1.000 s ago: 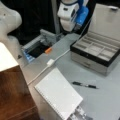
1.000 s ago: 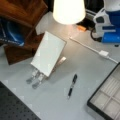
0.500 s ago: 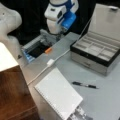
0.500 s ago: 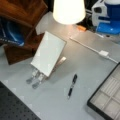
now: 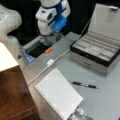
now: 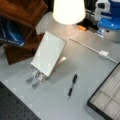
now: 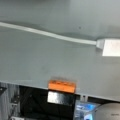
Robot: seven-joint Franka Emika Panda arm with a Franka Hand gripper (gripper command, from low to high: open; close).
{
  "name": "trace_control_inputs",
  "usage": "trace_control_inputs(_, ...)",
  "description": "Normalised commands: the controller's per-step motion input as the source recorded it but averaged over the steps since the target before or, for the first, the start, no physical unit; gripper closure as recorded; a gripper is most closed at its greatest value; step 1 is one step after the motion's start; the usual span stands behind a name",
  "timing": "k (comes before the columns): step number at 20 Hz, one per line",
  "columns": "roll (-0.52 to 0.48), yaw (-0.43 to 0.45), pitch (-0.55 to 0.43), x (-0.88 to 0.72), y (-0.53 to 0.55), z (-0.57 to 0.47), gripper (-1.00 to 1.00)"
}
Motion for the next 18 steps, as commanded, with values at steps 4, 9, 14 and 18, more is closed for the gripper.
trace_control_inputs(4, -0.225, -0.038, -0.168, -0.39, 0.01, -0.20, -1.00)
trace_control_inputs(9, -0.203, -0.045, -0.121, -0.41, -0.01, -0.14, -1.00)
trace_control_inputs(14, -0.169, -0.067, -0.095, -0.38, 0.00, -0.14, 1.00)
trace_control_inputs(18, -0.112, -0.085, -0.054, -0.32, -0.02, -0.11, 1.00)
